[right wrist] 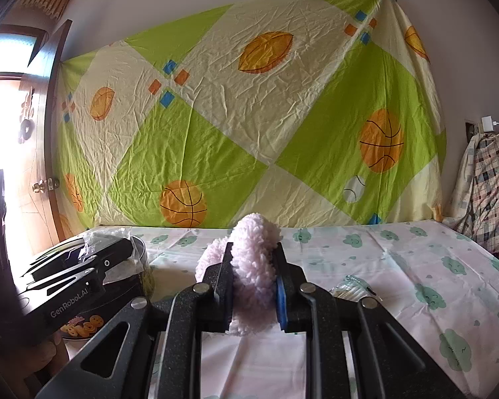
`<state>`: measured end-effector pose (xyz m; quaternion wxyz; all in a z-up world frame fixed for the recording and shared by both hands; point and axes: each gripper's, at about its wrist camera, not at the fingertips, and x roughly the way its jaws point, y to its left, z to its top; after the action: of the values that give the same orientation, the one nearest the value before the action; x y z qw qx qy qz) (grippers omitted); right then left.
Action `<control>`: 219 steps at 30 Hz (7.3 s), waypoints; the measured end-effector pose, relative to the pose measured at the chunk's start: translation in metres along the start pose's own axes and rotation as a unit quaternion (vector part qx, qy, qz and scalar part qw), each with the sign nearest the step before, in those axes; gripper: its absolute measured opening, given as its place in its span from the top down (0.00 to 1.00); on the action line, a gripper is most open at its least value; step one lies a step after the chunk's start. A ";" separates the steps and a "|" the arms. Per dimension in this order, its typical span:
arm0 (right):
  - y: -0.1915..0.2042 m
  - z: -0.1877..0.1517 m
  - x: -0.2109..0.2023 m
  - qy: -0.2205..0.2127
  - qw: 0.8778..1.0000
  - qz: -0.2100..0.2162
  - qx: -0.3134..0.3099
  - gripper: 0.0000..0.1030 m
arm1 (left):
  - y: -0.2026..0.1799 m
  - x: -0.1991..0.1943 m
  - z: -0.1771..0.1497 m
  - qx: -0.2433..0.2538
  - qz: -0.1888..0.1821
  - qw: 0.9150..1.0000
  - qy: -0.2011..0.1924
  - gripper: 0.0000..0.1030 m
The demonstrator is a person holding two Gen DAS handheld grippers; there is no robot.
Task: Organize soft objects
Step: 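Carry the plastic bag with the left tool toward the tin while the right tool carries the pink ball, then lower the plastic bag and pink ball into the tin and open both tools, then move both tools back toward the red pouch and bagged cotton swabs, then grasp the red drawstring pouch with the left tool while the right tool grasps the cotton swab bag, then lift the red pouch with the left tool while the right tool lifts the swab bag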
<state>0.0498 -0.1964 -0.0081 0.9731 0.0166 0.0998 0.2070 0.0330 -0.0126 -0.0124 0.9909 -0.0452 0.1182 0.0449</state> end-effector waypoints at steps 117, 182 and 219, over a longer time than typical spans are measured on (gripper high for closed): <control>0.070 0.020 0.075 0.093 0.993 0.064 -0.040 0.25 | 0.090 -0.010 0.020 0.002 0.074 0.996 0.058 0.05; -0.120 -0.031 0.112 0.270 0.940 -0.102 0.180 0.24 | -0.048 0.164 -0.005 0.015 -0.131 0.960 0.246 0.85; -0.051 -0.003 0.105 0.163 0.984 -0.060 0.033 0.68 | -0.019 0.119 0.006 -0.019 -0.121 0.982 0.146 0.85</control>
<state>0.1638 -0.2001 -0.0347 0.9534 0.0088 0.2646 0.1450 0.1516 -0.0214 -0.0337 0.9602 -0.0841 0.2540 -0.0803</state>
